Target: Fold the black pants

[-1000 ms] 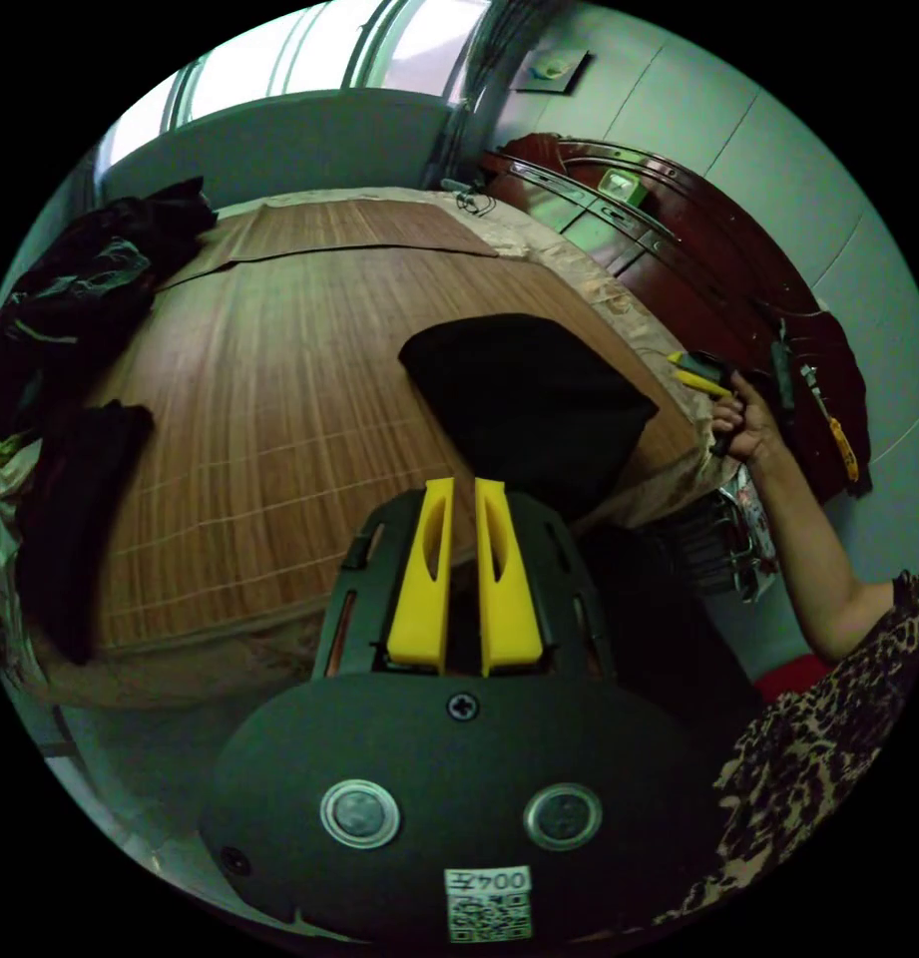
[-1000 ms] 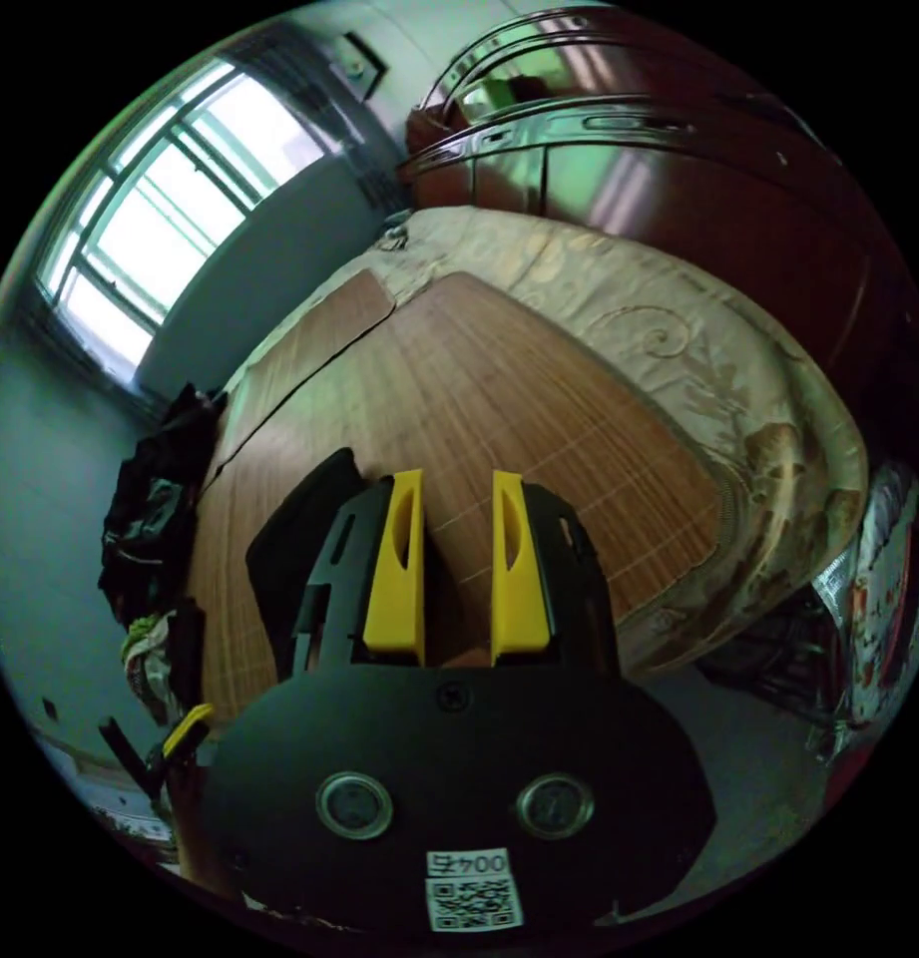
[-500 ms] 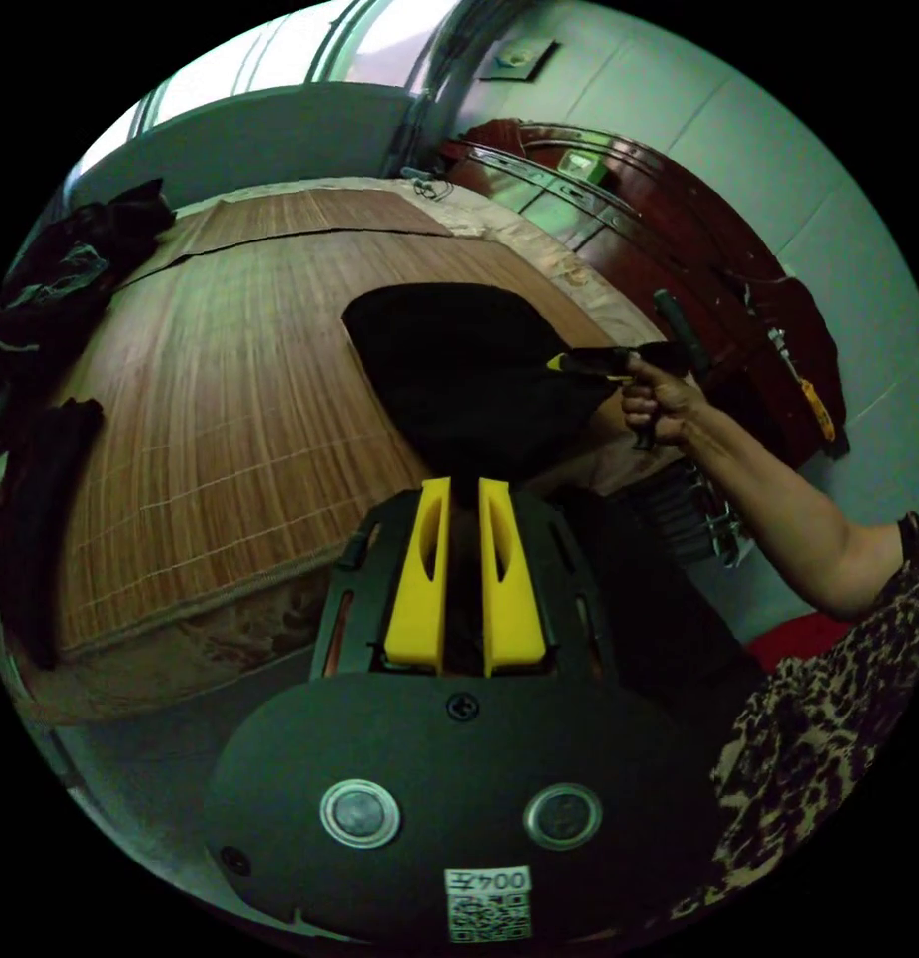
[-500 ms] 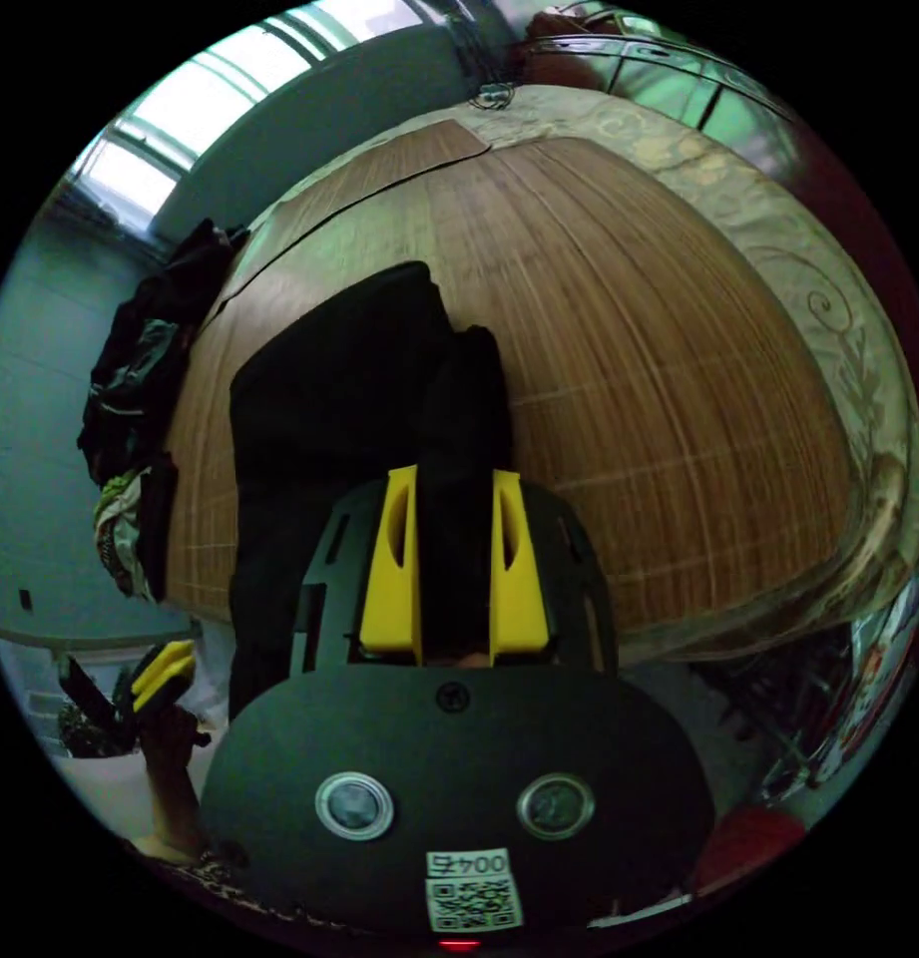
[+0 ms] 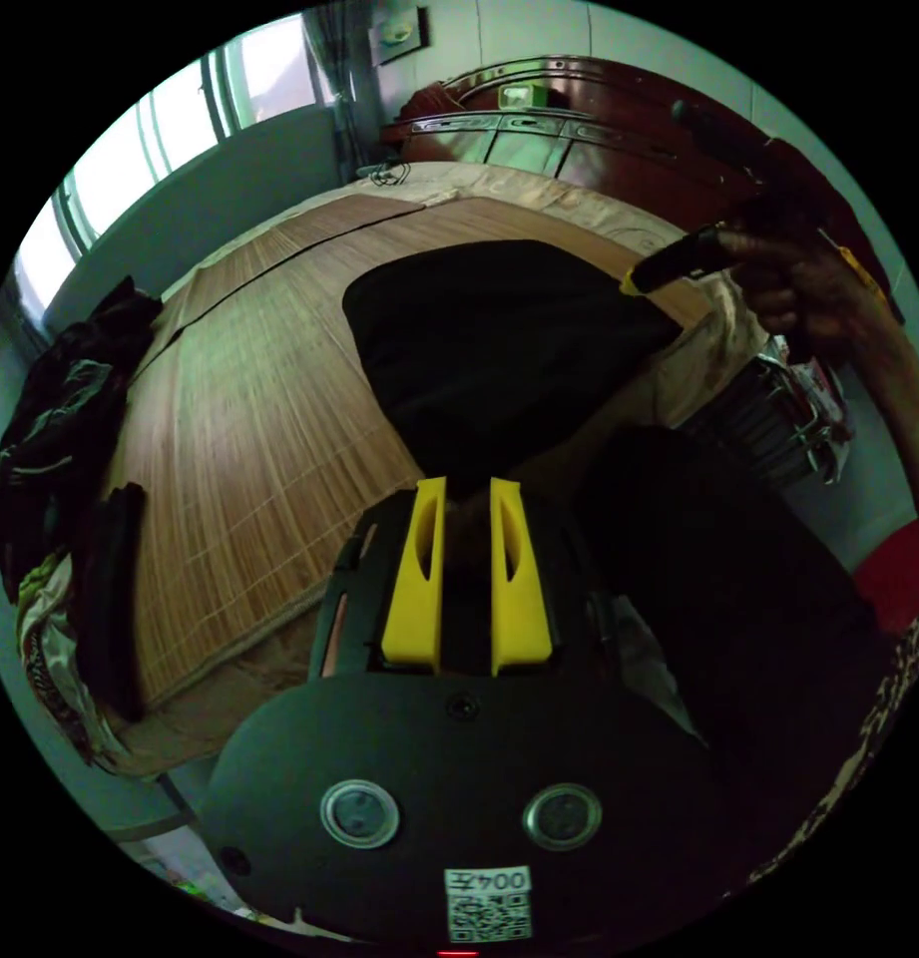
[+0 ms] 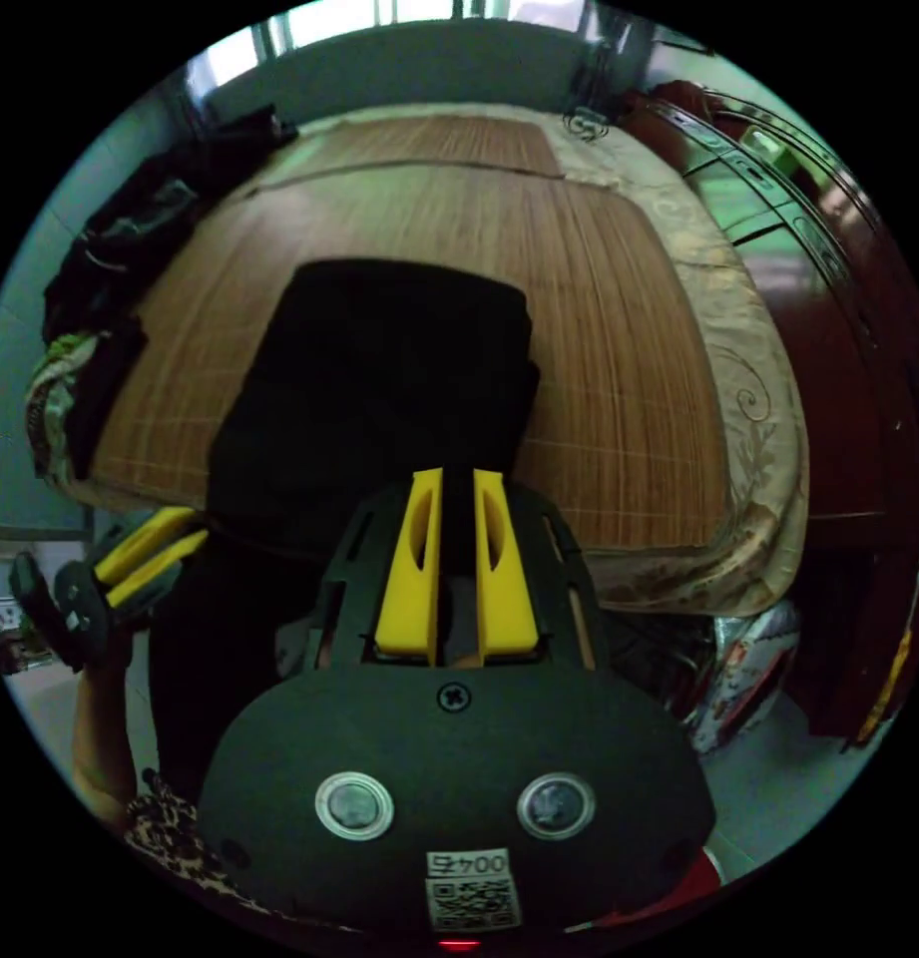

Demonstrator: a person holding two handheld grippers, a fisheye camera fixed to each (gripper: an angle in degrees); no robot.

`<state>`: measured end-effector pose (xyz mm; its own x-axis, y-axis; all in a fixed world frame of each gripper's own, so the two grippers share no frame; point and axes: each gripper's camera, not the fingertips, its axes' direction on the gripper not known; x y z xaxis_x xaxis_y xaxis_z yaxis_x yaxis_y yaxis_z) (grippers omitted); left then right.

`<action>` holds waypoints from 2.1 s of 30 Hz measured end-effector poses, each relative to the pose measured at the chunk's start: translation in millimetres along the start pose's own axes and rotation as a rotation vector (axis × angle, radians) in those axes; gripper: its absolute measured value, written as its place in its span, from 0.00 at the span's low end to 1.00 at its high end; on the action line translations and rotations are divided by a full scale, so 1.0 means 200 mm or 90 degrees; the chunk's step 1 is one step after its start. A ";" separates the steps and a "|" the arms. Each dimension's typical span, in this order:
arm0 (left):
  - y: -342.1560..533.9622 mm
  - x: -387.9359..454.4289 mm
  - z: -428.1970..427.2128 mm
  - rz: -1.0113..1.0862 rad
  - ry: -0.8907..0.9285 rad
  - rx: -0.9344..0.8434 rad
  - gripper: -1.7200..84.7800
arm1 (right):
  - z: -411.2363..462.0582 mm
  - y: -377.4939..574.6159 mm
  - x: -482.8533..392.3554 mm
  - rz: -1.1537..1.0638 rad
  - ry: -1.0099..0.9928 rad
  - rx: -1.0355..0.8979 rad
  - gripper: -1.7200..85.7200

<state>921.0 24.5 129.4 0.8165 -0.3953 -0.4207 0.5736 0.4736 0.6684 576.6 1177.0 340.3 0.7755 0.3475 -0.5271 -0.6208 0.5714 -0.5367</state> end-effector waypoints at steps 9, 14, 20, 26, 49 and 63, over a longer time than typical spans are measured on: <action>0.07 0.04 0.02 0.032 0.011 -0.005 0.08 | 0.01 -0.22 -0.26 -0.024 0.022 -0.105 0.01; 0.14 0.05 0.00 0.045 0.013 0.000 0.08 | -0.02 -0.30 -0.38 -0.046 0.041 -0.109 0.01; 0.18 0.04 0.00 0.055 0.019 -0.008 0.07 | -0.04 -0.37 -0.49 -0.052 0.035 -0.110 0.01; 0.19 0.02 0.01 0.039 0.001 -0.022 0.05 | -0.05 -0.41 -0.60 -0.087 0.044 -0.113 0.01; 0.28 -0.10 -0.06 0.050 0.054 0.003 0.13 | 0.15 -0.32 -0.78 -0.105 0.046 -0.138 0.01; 0.46 -0.36 -0.08 -0.002 0.036 -0.056 0.03 | 0.38 0.08 -0.64 -0.102 -0.017 -0.045 0.01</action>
<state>915.6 109.4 211.9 0.8158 -0.3524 -0.4586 0.5775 0.5406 0.6118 475.4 1198.5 450.1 0.8678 0.2762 -0.4132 -0.4941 0.5685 -0.6578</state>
